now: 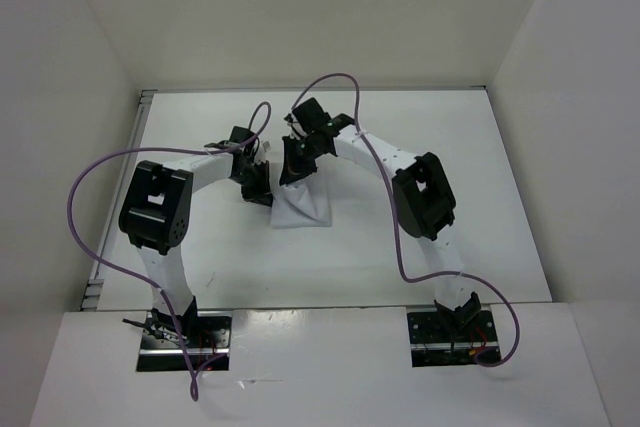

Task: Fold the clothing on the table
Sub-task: Fold the skirt

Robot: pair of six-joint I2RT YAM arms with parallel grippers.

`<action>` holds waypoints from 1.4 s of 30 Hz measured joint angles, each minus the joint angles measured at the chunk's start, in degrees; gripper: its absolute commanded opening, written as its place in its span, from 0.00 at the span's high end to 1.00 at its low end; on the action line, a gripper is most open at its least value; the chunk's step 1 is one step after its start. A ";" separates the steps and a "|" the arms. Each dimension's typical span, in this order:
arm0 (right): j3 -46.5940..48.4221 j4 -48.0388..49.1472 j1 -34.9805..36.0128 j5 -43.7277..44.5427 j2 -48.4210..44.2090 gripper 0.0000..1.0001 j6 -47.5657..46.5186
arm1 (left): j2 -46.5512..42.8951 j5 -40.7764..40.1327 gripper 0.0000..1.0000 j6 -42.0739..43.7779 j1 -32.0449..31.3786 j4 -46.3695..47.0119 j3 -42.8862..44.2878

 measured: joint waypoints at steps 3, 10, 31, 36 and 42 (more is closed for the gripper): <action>0.13 0.00 0.74 -0.07 1.55 1.00 0.20 | 0.00 0.24 1.00 -0.02 0.00 0.17 -0.09; 0.15 0.46 0.79 -2.05 3.45 0.55 1.18 | -0.09 0.48 1.00 0.00 0.00 0.13 -0.15; -10.08 3.15 -2.01 -0.83 -19.41 0.91 1.22 | -11.15 -3.58 0.99 1.92 2.36 -7.41 4.00; -15.17 3.85 -2.08 -0.44 -12.22 0.94 1.70 | -7.54 0.39 0.99 1.99 2.36 -8.04 12.76; -16.11 4.37 -2.01 -2.12 -7.69 0.95 2.86 | -3.63 4.00 0.99 1.99 2.36 -6.99 21.14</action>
